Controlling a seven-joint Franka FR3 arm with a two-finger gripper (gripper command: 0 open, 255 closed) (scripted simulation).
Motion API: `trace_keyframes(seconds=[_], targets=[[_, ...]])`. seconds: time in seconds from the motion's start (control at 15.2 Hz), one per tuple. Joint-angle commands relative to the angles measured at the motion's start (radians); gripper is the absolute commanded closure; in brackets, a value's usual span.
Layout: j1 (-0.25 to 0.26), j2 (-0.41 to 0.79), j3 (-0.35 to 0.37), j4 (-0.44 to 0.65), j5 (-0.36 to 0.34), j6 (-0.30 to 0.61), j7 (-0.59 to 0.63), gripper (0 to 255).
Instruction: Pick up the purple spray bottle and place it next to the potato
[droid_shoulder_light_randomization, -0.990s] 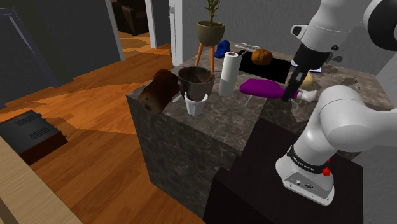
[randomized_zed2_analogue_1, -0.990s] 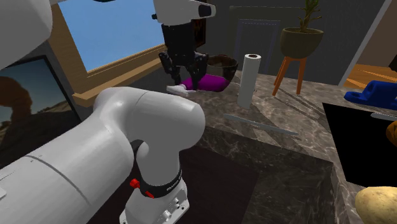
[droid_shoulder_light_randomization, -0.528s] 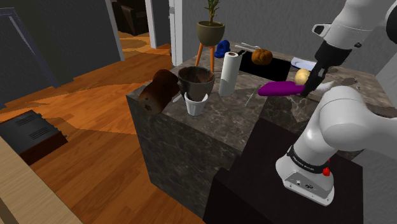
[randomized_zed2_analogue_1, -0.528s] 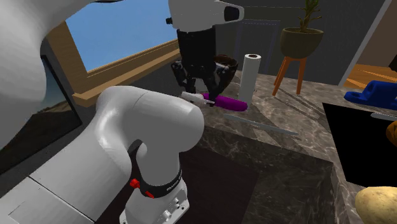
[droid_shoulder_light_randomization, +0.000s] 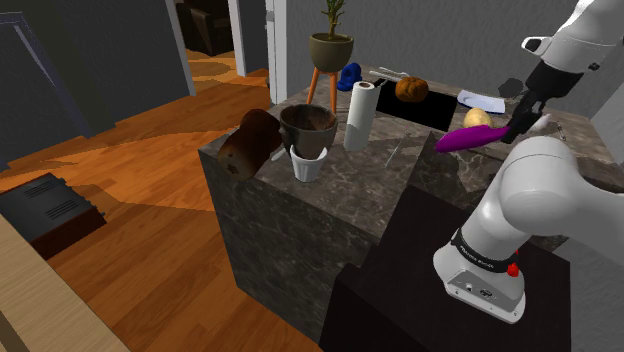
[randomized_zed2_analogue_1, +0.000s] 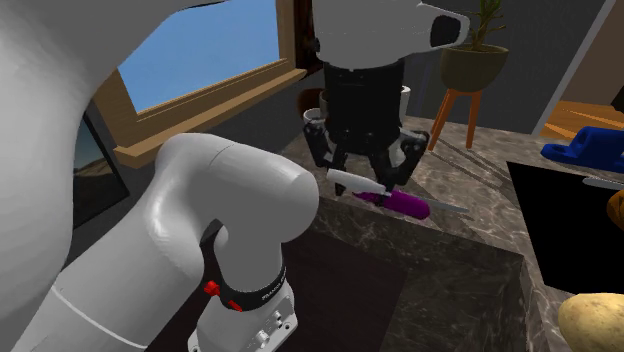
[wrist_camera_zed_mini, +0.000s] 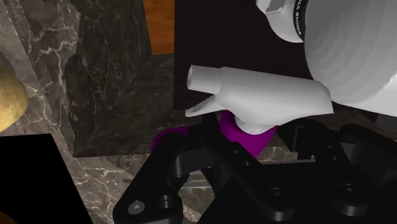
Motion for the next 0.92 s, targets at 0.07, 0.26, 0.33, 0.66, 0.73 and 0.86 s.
trace_keyframes(seconds=[0.07, 0.26, 0.33, 0.66, 0.73, 0.86], targets=[[-0.041, -0.008, -0.091, 0.05, -0.111, -0.026, -0.104, 255], [-0.049, -0.008, -0.163, 0.109, -0.208, -0.049, -0.182, 255], [-0.047, -0.008, -0.185, 0.131, -0.24, -0.057, -0.206, 255], [-0.026, 0.002, -0.278, 0.252, -0.388, -0.086, -0.326, 255], [-0.019, 0.006, -0.294, 0.278, -0.415, -0.09, -0.35, 255], [-0.005, 0.015, -0.324, 0.333, -0.468, -0.096, -0.398, 255]])
